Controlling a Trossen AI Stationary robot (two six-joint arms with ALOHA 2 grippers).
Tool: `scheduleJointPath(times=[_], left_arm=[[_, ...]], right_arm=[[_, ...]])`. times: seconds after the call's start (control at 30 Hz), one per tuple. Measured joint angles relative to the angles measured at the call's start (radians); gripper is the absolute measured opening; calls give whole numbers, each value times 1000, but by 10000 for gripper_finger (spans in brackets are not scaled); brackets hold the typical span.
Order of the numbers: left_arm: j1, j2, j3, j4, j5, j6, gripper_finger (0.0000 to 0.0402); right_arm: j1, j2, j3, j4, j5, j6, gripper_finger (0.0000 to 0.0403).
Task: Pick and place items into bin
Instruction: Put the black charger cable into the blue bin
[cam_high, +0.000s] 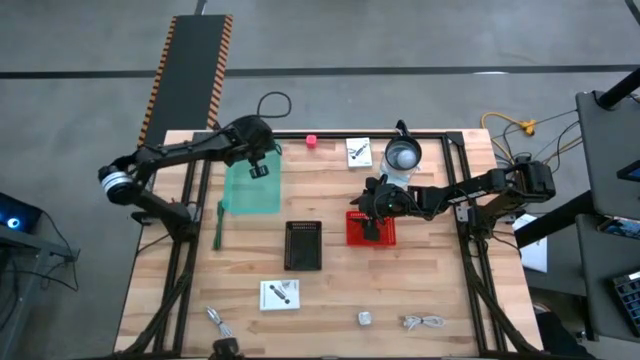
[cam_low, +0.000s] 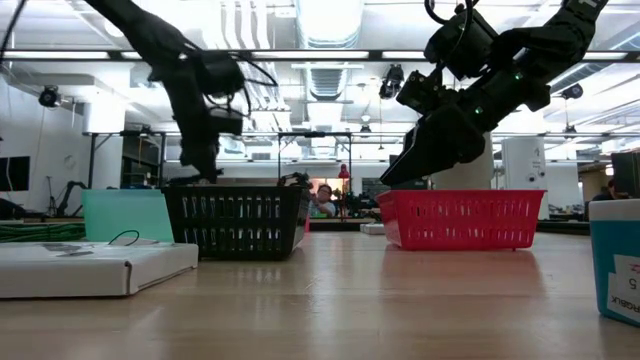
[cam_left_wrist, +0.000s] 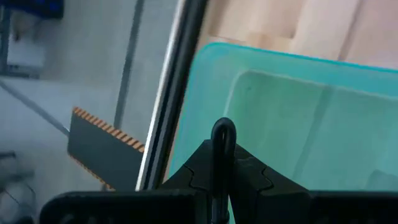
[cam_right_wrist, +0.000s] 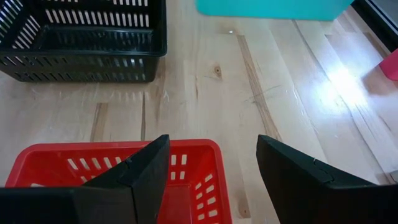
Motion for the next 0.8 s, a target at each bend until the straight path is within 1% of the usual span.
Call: scheduleJointPath(times=[0.17,0.33,0.47,0.6,0.8], left_arm=[[4,97,36,0,55,95,12],[9,174,59,-1,37,153,12],[26,213,81,-1,33,159,12],[47,240,112,-42,23,162,12],[67,248,118,-72,12,170,12]], right_arm=[[0,0,0,0,1,13,224],[0,0,0,0,2,26,224],[0,0,0,0,13,26,224],[0,0,0,-1,18,26,224],[0,0,0,0,18,22,224]])
